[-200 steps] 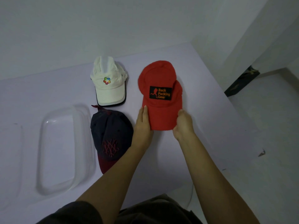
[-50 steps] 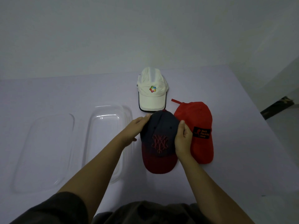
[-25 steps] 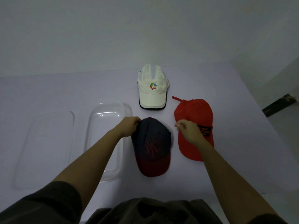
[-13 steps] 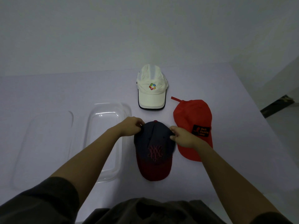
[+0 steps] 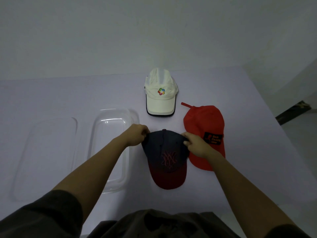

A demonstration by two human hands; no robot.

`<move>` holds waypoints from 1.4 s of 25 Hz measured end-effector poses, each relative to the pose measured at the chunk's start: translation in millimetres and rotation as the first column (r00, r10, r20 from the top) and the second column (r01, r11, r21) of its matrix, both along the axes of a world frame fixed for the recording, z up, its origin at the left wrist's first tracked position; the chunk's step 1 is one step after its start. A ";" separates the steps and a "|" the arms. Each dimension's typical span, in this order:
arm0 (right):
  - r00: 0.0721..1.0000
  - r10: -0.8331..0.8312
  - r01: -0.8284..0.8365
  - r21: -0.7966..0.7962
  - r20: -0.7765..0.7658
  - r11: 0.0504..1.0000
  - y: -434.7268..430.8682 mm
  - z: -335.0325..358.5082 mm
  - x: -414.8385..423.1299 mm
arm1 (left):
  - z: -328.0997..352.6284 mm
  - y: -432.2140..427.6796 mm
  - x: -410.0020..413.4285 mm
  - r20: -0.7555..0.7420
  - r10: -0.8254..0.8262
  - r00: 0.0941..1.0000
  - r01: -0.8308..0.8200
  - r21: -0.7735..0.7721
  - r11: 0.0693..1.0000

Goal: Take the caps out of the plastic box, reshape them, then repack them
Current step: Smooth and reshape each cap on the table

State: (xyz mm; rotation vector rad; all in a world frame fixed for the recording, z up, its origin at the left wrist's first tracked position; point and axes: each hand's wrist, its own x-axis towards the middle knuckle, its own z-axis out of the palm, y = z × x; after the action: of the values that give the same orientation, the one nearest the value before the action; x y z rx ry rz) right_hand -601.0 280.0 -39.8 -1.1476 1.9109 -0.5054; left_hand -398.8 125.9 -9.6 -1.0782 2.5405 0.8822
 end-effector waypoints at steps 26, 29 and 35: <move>0.997 -0.075 0.073 0.285 -0.005 0.956 19.6 39.2 -162.2 | 16.6 19.0 -151.2 -0.199 -0.066 0.978 0.138 0.371 0.919; 0.998 -0.065 0.058 0.220 0.022 0.974 32.5 22.3 -163.0 | -2.6 27.6 -177.1 -0.263 0.026 0.964 0.096 0.440 0.893; 0.999 -0.040 0.040 0.002 -0.027 0.999 38.2 1.8 -163.1 | -20.1 39.6 -197.8 -0.236 0.000 0.972 0.101 0.419 0.902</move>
State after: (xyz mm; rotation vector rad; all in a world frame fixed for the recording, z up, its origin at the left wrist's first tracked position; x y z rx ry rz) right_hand -764.1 318.2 -38.0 -1.1211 1.9606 -0.5113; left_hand -596.6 165.5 -29.7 -0.8050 2.3570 1.5410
